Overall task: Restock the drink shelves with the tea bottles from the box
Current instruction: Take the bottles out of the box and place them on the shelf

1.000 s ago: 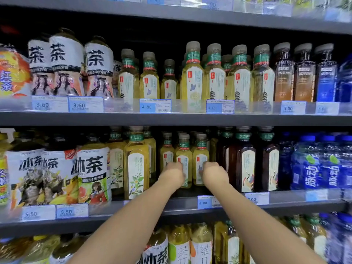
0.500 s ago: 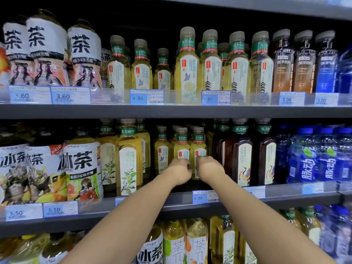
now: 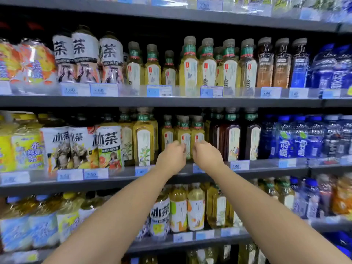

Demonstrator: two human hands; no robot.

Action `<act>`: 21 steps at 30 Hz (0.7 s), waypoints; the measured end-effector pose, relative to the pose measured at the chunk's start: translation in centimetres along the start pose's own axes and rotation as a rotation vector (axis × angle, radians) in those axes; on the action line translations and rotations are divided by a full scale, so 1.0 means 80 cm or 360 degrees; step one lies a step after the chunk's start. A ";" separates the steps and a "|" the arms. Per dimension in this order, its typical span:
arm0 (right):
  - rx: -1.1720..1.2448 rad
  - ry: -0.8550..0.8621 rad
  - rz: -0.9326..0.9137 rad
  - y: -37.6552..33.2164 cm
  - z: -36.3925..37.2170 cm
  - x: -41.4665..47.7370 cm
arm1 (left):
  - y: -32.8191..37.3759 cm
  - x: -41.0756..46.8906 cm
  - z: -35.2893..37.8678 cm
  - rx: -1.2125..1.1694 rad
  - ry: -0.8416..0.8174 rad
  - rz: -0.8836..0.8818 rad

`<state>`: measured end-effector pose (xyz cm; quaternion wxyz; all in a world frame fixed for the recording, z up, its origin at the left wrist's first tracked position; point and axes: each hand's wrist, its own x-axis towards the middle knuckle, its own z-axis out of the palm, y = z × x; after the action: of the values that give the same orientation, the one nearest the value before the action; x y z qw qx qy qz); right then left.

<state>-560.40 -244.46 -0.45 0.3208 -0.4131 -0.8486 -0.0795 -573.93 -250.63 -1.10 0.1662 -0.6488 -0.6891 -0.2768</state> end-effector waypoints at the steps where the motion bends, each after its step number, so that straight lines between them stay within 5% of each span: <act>1: 0.0048 0.0045 -0.0043 -0.006 -0.001 -0.019 | 0.003 -0.018 0.000 -0.0020 0.0048 0.0018; 9: 0.0325 0.0039 -0.0018 -0.019 0.100 -0.216 | -0.012 -0.214 0.109 -0.0248 -0.0090 0.0049; 13: 0.0359 -0.0300 0.0028 -0.013 0.208 -0.360 | -0.036 -0.356 0.206 -0.0262 -0.0495 -0.0148; 21: 0.0340 -0.1457 0.0392 -0.023 0.387 -0.557 | -0.073 -0.583 0.347 0.0221 -0.0911 -0.0324</act>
<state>-556.40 -262.23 -51.65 -0.0377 -0.4678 -0.8508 0.2365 -571.28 -271.46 -51.46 -0.0193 -0.6152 -0.7865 -0.0502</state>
